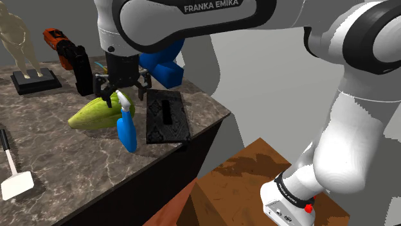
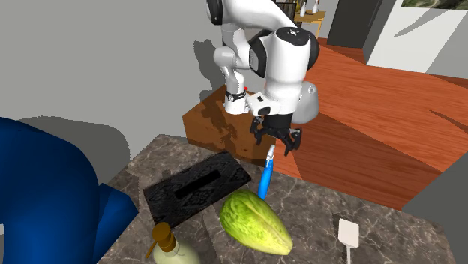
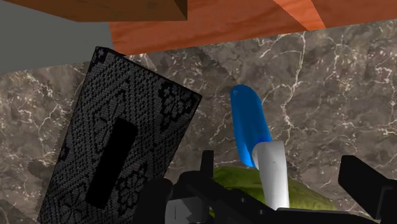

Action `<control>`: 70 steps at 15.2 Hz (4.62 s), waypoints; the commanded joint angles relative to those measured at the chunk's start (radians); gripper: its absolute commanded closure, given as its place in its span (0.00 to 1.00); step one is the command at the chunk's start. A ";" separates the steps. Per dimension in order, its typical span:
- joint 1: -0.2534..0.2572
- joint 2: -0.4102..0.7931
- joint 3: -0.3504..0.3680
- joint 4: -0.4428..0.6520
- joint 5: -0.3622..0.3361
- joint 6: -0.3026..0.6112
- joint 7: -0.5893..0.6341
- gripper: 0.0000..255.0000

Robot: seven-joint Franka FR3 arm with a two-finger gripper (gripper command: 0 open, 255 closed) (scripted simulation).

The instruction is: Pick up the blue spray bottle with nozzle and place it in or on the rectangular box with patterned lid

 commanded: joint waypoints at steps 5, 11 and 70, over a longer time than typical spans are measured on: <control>0.001 0.012 -0.004 -0.032 -0.009 0.043 0.006 0.00; 0.001 0.012 -0.004 -0.032 -0.008 0.043 0.006 0.00; -0.237 -0.219 -0.091 0.320 0.130 -0.502 -0.377 1.00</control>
